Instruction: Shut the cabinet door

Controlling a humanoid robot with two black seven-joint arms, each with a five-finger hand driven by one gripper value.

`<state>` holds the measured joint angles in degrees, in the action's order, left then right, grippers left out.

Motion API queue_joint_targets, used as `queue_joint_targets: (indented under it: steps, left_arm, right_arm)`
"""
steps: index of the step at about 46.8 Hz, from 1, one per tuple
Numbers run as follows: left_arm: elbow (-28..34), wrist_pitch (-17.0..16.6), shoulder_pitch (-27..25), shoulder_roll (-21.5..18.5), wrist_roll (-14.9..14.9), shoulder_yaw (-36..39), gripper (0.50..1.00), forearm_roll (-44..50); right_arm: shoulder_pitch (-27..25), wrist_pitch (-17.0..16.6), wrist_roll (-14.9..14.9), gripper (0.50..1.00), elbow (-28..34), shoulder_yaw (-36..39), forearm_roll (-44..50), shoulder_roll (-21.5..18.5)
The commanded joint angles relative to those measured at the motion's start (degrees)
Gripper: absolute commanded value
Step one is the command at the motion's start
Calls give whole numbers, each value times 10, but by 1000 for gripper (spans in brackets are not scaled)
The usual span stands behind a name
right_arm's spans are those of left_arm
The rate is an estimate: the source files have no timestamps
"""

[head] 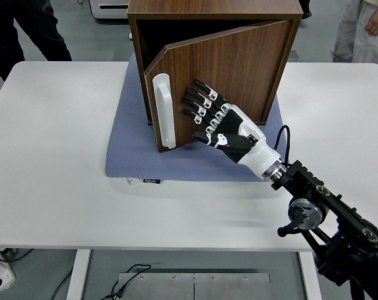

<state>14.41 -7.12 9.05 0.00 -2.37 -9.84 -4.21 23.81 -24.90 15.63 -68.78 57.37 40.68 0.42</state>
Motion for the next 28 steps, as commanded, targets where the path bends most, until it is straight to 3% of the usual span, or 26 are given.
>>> queue_joint_targets:
  steps: [1, 28]
  left_arm:
    - [0, 0, 0, 0, 0, 0, 1000, 0]
    - [0, 0, 0, 0, 0, 0, 1000, 0]
  right_arm:
    - [12, 0, 0, 1000, 12, 0, -6, -4]
    - [75, 9, 0, 1000, 65, -1, -14, -4]
